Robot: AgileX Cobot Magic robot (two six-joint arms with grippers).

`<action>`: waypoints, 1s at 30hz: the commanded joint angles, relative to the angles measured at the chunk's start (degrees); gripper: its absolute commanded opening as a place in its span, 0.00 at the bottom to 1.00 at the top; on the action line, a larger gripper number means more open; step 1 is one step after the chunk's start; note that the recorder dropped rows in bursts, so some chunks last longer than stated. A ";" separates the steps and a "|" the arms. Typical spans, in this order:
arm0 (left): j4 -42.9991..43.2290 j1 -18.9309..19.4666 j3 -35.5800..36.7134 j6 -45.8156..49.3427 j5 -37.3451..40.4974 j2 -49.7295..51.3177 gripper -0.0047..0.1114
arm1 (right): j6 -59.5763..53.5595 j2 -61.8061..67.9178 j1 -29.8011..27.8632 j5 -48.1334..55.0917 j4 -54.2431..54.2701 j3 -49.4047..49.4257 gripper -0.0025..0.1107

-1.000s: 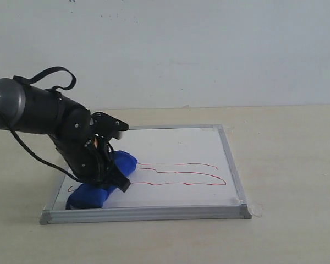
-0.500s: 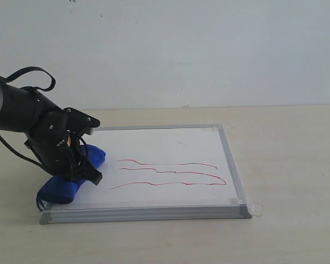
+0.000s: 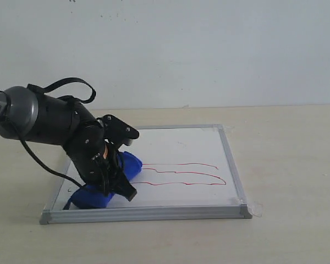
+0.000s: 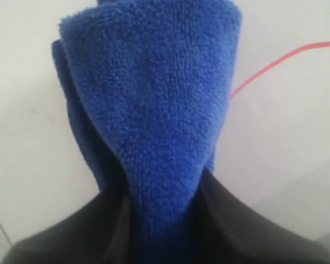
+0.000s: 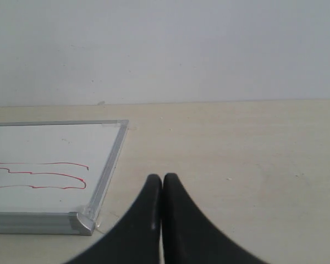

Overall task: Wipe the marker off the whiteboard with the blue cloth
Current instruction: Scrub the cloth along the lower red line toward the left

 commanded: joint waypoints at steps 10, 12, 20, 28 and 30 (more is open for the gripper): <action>0.62 13.95 0.72 0.48 -3.22 0.61 0.07 | -0.23 -0.21 -0.13 -0.31 -0.12 -0.04 0.02; 0.62 14.07 0.72 0.48 -3.47 0.61 0.07 | -0.23 -0.21 -0.13 -0.31 -0.12 -0.04 0.02; -0.70 6.88 0.72 3.31 -3.17 0.61 0.07 | -0.23 -0.21 -0.13 -0.31 -0.12 -0.04 0.02; 1.35 4.51 0.72 2.89 -4.91 0.61 0.07 | -0.23 -0.21 -0.13 -0.31 -0.12 -0.04 0.02; 3.60 6.56 0.72 1.27 -5.06 0.61 0.07 | -0.23 -0.21 -0.13 -0.31 -0.12 -0.04 0.02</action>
